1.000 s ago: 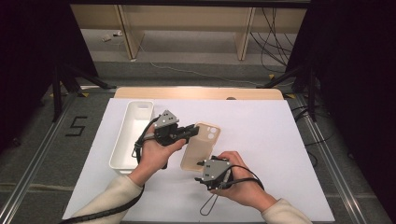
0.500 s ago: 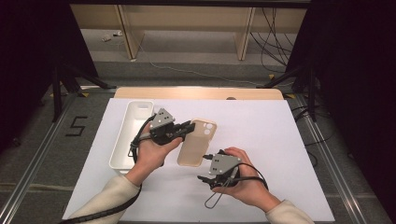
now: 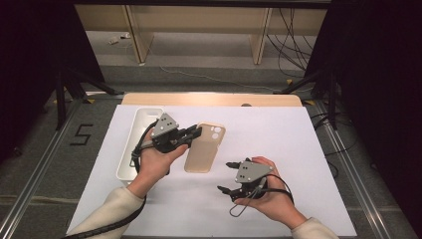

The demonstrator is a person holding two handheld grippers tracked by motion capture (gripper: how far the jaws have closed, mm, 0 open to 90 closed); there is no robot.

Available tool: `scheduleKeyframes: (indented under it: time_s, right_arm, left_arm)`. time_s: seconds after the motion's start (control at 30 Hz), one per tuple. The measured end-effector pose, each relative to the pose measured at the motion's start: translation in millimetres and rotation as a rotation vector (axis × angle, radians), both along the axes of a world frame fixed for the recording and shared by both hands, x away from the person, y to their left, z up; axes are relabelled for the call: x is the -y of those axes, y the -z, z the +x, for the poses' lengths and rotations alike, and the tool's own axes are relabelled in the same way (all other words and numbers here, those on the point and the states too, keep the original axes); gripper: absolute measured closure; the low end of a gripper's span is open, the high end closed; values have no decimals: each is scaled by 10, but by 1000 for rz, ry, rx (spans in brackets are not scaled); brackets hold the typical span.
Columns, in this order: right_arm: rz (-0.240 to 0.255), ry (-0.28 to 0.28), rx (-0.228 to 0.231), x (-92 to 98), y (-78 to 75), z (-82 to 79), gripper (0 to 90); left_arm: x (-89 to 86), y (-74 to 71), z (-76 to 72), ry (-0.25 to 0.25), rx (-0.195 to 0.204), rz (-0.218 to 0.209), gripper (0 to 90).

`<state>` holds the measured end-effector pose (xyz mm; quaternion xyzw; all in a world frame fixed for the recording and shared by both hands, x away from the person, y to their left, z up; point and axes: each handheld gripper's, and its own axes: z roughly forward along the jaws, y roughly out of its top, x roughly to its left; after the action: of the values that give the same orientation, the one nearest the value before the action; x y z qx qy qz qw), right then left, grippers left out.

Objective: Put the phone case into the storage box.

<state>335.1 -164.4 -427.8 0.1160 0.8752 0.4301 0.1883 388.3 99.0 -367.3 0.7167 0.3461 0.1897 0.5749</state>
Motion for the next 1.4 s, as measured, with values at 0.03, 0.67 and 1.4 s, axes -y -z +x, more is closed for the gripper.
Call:
scheduleKeyframes:
  time_s: [0.03, 0.67, 1.4]
  right_arm:
    - [7, 5, 0, 15, -2, -1, 279]
    - [70, 64, -17, 253, -21, -25, 252]
    - [124, 123, -14, 492, -53, -52, 242]
  left_arm:
    - [-7, -4, -3, -1, 1, -2, 820]
    - [-172, -77, -25, -31, 39, -16, 820]
    - [-334, -157, -48, -60, 63, -31, 820]
